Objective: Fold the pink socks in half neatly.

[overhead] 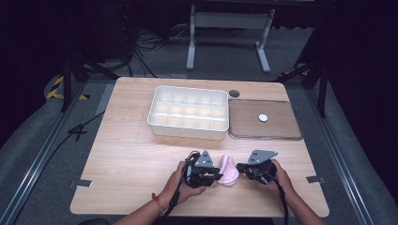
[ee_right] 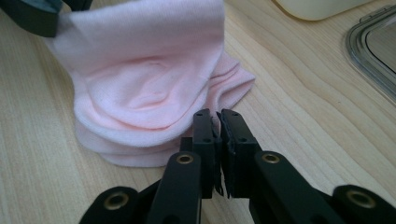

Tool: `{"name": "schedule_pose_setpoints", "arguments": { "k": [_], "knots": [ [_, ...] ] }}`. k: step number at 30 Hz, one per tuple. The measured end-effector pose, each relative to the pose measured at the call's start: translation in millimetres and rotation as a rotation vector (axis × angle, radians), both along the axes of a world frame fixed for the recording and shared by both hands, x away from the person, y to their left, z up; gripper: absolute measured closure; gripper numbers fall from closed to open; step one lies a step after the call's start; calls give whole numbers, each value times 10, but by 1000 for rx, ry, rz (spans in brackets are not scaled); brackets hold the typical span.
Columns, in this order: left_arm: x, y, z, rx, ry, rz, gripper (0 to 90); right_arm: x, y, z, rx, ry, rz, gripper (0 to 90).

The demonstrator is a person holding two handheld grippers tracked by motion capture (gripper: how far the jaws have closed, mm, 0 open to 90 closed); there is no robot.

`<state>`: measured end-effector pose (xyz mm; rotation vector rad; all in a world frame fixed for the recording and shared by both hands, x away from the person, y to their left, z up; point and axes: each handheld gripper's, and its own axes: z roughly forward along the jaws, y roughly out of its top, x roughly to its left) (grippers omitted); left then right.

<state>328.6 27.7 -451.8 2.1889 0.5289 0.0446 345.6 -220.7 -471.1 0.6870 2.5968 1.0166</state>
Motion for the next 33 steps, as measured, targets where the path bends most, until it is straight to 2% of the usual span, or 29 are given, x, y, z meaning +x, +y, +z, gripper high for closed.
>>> {"name": "schedule_pose_setpoints", "arguments": {
  "k": [4, 13, 15, 17, 19, 21, 22, 27, 31, 33],
  "knots": [
    [12, -117, -44, 6, -19, -28, 823, -3, 9, 1, -2, -2, 5, 850],
    [51, -246, -165, 21, 3, -41, 827, -3, 8, 2, -1, -1, 0, 836],
    [48, -256, -170, 28, -3, -43, 825, 14, -11, 10, 15, 9, -9, 792],
    [46, -262, -176, 28, -9, -47, 817, 25, -46, 61, 57, 6, -21, 781],
    [43, -268, -185, 30, -6, -46, 813, 28, -79, 135, 111, -16, -53, 763],
    [43, -273, -191, 35, -10, -49, 810, 20, -77, 205, 183, -25, -54, 729],
    [38, -277, -194, 36, -12, -49, 809, 14, -54, 223, 194, -33, -48, 715],
    [18, -290, -204, 39, -32, -53, 805, 9, 91, 209, 188, -27, -21, 624],
    [11, -288, -209, 34, -29, -53, 801, 41, 119, 175, 173, -14, -23, 629],
    [10, -287, -210, 36, -33, -57, 795, 76, 122, 132, 156, 7, -36, 639]
  ]
}}
